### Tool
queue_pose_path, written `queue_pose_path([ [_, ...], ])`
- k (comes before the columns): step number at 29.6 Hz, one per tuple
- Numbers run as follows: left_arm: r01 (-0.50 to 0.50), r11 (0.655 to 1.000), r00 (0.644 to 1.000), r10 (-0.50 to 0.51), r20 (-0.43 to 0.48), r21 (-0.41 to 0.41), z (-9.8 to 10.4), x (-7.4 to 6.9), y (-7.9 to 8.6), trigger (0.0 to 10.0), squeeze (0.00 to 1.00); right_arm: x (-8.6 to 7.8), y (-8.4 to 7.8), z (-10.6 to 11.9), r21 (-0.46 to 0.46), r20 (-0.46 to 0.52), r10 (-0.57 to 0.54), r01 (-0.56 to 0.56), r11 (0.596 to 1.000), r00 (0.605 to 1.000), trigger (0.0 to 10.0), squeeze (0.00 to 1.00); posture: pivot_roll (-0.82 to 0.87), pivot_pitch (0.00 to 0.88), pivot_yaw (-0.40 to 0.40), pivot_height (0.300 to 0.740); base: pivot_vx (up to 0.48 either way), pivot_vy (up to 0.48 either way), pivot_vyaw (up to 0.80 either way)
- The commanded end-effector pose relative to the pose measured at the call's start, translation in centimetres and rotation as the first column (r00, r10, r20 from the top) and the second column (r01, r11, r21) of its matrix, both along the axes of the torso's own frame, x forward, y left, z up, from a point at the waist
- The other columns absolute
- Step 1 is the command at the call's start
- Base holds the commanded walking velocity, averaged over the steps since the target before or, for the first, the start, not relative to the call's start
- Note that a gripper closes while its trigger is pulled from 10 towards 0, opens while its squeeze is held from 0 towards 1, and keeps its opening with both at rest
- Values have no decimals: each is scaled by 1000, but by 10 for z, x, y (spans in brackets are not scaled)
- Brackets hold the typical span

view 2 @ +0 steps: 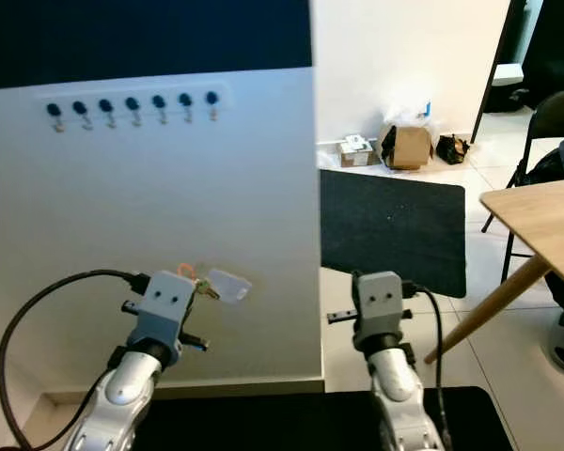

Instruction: Hang keys on a hook

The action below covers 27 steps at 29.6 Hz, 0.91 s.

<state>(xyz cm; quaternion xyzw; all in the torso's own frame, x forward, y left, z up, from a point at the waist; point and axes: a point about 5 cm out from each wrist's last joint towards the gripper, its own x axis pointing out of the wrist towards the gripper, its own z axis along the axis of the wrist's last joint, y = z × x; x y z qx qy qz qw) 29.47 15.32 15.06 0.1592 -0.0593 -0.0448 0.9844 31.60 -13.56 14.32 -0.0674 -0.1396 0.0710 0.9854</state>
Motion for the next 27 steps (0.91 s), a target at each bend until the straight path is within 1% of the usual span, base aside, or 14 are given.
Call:
queue_pose_path([
  [1,-7,1000,1000,7,-18,-5,-4,-2,2,10000,0,-2,-4,-4,0,-17,-13,13,1000,1000,10000,0,86,111,70,740,0,480,0],
  [6,-8,1000,1000,8,-18,-4,-4,-3,2,10000,0,-2,-4,-4,0,-18,-14,14,1000,1000,10000,0,86,111,70,740,0,480,0],
  [27,2,1000,1000,-2,-8,12,-3,-3,0,10000,0,-2,-4,-4,1,-17,-14,14,1000,1000,10000,0,85,113,71,740,0,0,0],
])
